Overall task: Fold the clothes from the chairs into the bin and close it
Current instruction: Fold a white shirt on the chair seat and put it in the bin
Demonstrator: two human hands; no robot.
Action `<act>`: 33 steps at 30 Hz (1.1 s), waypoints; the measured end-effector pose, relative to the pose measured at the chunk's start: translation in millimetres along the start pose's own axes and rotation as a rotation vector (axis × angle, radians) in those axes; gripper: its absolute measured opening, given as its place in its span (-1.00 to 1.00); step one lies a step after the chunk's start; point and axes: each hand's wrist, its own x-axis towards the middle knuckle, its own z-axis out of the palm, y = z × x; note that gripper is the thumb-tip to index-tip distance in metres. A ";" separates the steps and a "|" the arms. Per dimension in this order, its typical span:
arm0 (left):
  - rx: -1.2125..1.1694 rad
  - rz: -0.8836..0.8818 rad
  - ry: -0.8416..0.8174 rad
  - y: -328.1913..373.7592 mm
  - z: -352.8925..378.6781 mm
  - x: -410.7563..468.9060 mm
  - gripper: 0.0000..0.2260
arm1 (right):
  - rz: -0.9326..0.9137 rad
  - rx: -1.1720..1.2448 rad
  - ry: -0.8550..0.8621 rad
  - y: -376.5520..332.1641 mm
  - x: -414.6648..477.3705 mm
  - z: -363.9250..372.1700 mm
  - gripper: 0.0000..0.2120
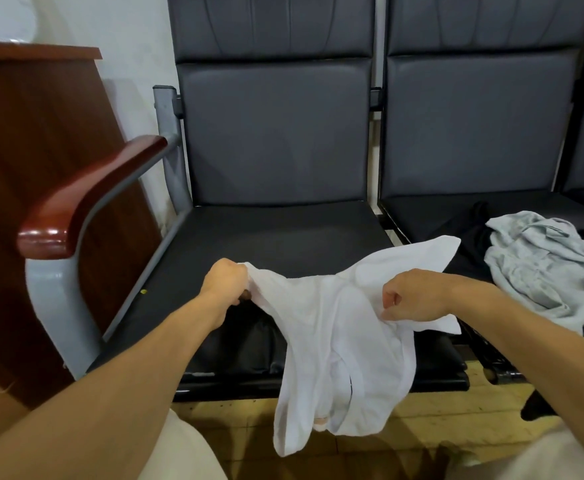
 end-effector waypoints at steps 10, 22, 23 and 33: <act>-0.484 -0.007 0.337 -3.6 -30.8 -5.8 -0.92 | 0.066 -0.062 -0.004 0.5 -2.9 8.5 -0.48; 0.410 0.225 0.077 -30.8 -33.7 -15.3 -0.80 | 0.003 0.149 0.208 11.1 8.6 16.3 -0.49; 0.578 0.251 0.087 -29.7 -29.9 -15.8 -0.75 | 0.008 0.146 0.248 14.0 9.3 15.3 -0.59; 0.693 0.618 -0.500 -11.6 23.1 -32.3 -0.97 | -0.051 0.031 0.246 44.2 11.3 19.3 -0.61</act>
